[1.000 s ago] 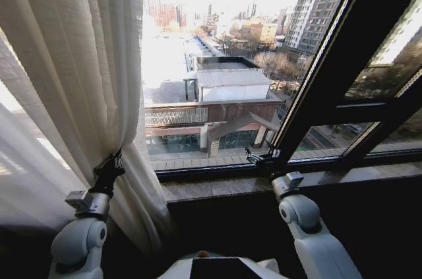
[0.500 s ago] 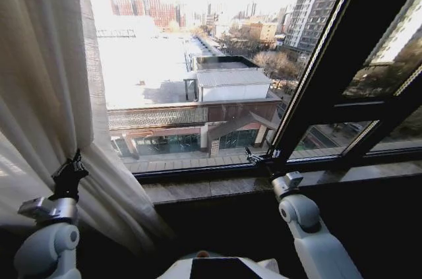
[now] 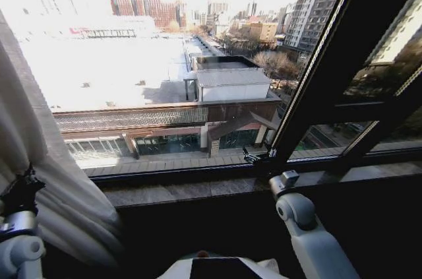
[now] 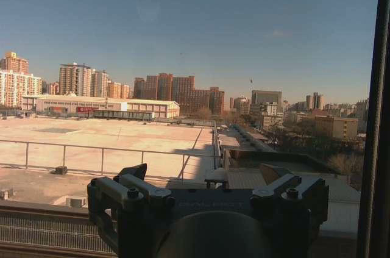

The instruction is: Open the curtains by pulling them apart, changing their state from closed to fully open.

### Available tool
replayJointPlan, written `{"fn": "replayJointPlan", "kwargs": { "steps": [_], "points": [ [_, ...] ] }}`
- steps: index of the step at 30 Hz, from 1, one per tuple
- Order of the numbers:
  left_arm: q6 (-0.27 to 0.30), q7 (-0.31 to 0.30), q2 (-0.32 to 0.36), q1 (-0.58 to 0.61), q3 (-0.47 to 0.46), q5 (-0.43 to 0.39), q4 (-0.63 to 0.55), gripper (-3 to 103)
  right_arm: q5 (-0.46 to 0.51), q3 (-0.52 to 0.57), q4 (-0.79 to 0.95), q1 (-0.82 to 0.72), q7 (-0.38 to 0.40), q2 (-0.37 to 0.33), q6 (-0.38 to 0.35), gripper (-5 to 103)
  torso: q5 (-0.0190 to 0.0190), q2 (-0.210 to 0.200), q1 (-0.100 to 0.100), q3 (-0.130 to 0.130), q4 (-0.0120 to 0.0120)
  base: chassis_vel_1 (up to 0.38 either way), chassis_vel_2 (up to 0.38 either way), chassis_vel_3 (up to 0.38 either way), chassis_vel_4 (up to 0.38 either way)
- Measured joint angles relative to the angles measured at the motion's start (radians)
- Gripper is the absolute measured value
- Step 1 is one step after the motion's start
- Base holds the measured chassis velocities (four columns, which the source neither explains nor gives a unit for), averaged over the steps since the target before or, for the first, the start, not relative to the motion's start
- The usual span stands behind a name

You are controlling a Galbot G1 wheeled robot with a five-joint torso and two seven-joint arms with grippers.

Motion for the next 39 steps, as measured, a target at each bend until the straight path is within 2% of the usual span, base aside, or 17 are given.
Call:
{"fn": "replayJointPlan", "kwargs": {
  "steps": [3,5,8,11,13,14,17,21,26,29,31,33,34,35,37,38,39],
  "points": [
    [0.024,-0.067,0.01,-0.002,-0.021,-0.009,0.018,0,0.0,0.0,-0.004,-0.002,-0.001,0.001,0.0,100,0.0,0.0,0.0,0.0,0.0001,0.0,0.0,0.0,0.0],
    [0.026,-0.078,0.011,-0.002,-0.024,-0.01,0.022,0,0.0,0.0,-0.005,-0.002,-0.001,0.001,0.001,100,0.0001,0.0,0.0,0.0,0.0001,0.0,0.0,0.0,0.0],
    [0.052,-0.149,0.018,-0.009,-0.038,-0.033,0.042,0,0.0,0.0,-0.009,-0.002,-0.002,0.002,0.002,100,0.0001,0.0,0.0,0.0,0.0001,0.0,0.0,0.0,0.0],
    [0.067,-0.183,0.024,-0.016,-0.046,-0.043,0.051,0,0.0,0.0,-0.01,-0.002,-0.003,0.002,0.002,100,0.0001,0.0,0.0,0.0,0.0001,0.0,0.0,0.0,0.0],
    [0.094,-0.248,0.038,-0.027,-0.057,-0.055,0.067,0,0.001,0.0,-0.011,-0.002,-0.003,0.002,0.002,100,0.0002,0.0,0.0,0.0,0.0001,0.0,0.0,0.0,0.0],
    [0.094,-0.248,0.038,-0.027,-0.057,-0.055,0.067,0,0.001,0.0,-0.011,-0.002,-0.003,0.002,0.002,100,0.0002,0.0,0.0,0.0,0.0001,0.0,0.0,0.0,0.0],
    [0.126,-0.322,0.055,-0.043,-0.062,-0.067,0.087,0,0.003,0.001,-0.013,-0.004,-0.004,0.002,0.004,100,0.0003,0.0,0.0,0.0,0.0001,0.0,0.0,0.0,0.0],
    [0.177,-0.347,0.064,-0.046,-0.066,-0.095,0.096,0,0.003,0.001,-0.014,-0.006,-0.005,0.003,0.007,100,0.0006,0.0,0.0,0.0,0.0001,0.0,0.0,0.0,0.0],
    [0.203,-0.364,0.072,-0.049,-0.064,-0.115,0.105,0,0.005,0.004,-0.017,-0.013,-0.005,0.004,0.018,100,0.0006,0.0,0.0,0.0,0.0,0.0,0.0,0.0,0.0],
    [0.188,-0.362,0.072,-0.049,-0.06,-0.105,0.105,-3,0.005,0.005,-0.019,-0.016,-0.006,0.003,0.022,100,0.0001,0.0,0.0,0.0,0.0001,0.0,0.0,0.0,0.0],
    [0.17,-0.329,0.068,-0.047,-0.055,-0.085,0.095,6,0.005,0.007,-0.021,-0.018,-0.006,0.003,0.025,100,-0.0019,0.0,0.0,0.0,0.0006,0.0,0.0,0.0,0.0],
    [0.165,-0.305,0.065,-0.045,-0.054,-0.081,0.085,6,0.005,0.007,-0.021,-0.018,-0.006,0.003,0.025,100,-0.0014,0.0,0.0,0.0,0.0005,0.0,0.0,0.0,0.0],
    [0.154,-0.262,0.061,-0.038,-0.052,-0.067,0.069,17,0.006,0.007,-0.021,-0.017,-0.007,0.003,0.025,100,-0.0002,0.0,0.0,0.0,0.0003,0.0,0.0,0.0,0.0],
    [0.145,-0.236,0.058,-0.034,-0.05,-0.058,0.062,17,0.006,0.007,-0.021,-0.016,-0.007,0.003,0.025,100,-0.0001,0.0,0.0,0.0,0.0004,0.0,0.0,0.0,0.0],
    [0.085,-0.083,0.043,-0.013,-0.037,-0.003,0.034,28,0.006,0.006,-0.021,-0.014,-0.007,0.004,0.025,100,-0.0002,0.0,0.0,0.0,0.0003,0.0,0.0,0.0,0.0],
    [0.067,-0.044,0.04,-0.008,-0.033,0.008,0.028,28,0.006,0.006,-0.021,-0.014,-0.007,0.005,0.025,100,0.0,0.0,0.0,0.0,0.0003,0.0,0.0,0.0,0.0],
    [0.067,-0.044,0.04,-0.008,-0.033,0.008,0.028,28,0.006,0.006,-0.021,-0.014,-0.007,0.005,0.025,100,0.0,0.0,0.0,0.0,0.0003,0.0,0.0,0.0,0.0]
  ]
}}
